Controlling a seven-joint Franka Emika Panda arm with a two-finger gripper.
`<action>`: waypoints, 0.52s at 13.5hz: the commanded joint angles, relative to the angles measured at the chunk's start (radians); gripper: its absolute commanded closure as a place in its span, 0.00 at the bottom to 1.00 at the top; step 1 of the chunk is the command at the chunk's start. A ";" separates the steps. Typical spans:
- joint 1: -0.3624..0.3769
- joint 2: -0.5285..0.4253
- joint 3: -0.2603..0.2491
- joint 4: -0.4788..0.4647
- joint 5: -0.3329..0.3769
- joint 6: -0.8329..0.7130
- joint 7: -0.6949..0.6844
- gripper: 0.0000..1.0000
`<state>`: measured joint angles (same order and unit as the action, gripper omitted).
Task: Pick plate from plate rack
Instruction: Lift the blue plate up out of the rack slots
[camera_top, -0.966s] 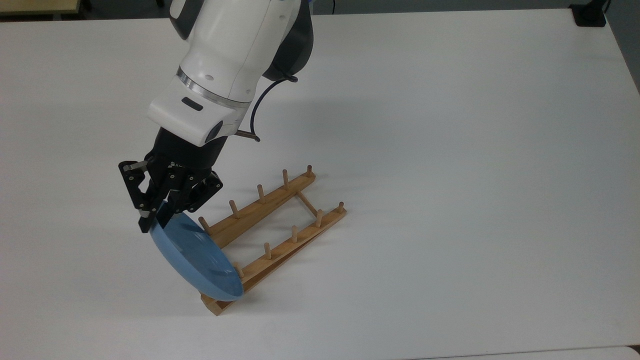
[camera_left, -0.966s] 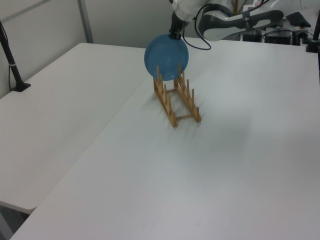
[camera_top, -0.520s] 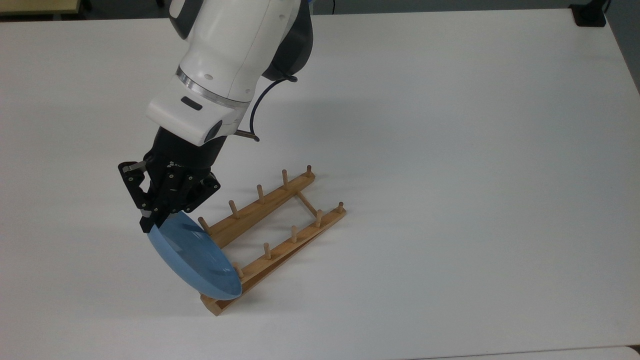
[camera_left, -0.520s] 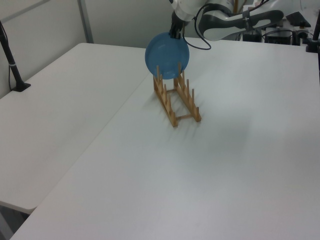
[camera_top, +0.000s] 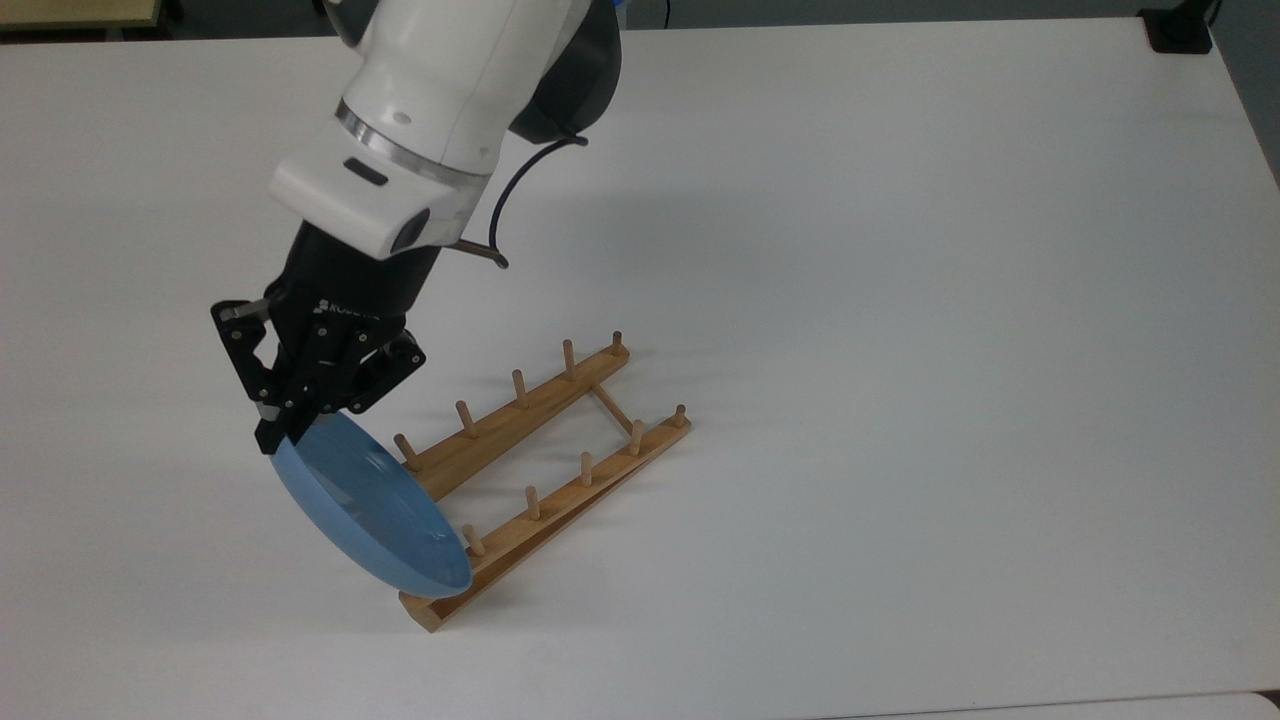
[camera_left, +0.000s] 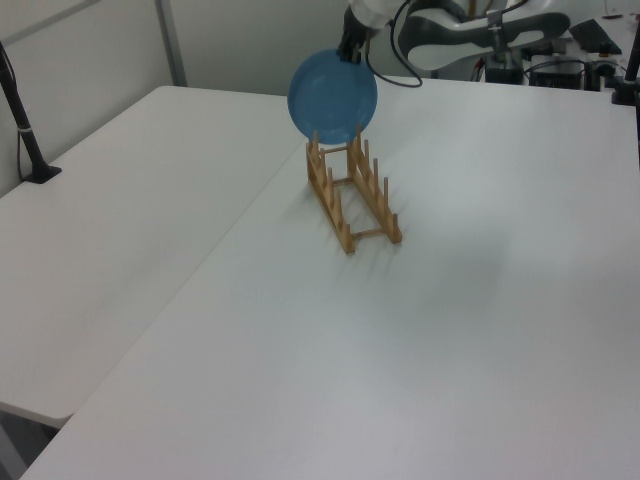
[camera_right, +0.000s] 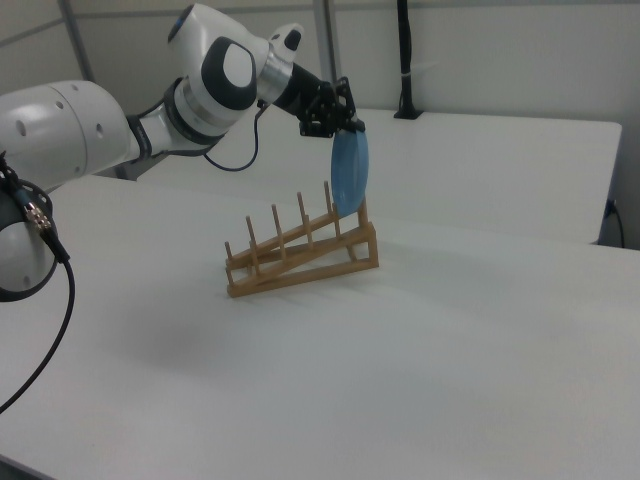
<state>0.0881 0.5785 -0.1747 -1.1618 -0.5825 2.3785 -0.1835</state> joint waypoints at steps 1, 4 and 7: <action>0.032 -0.043 -0.028 -0.016 -0.054 0.014 -0.008 1.00; 0.036 -0.086 -0.026 -0.019 -0.062 0.013 -0.007 1.00; 0.030 -0.146 -0.022 -0.024 -0.056 0.013 0.009 1.00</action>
<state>0.1014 0.5080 -0.1751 -1.1543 -0.6271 2.3786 -0.1846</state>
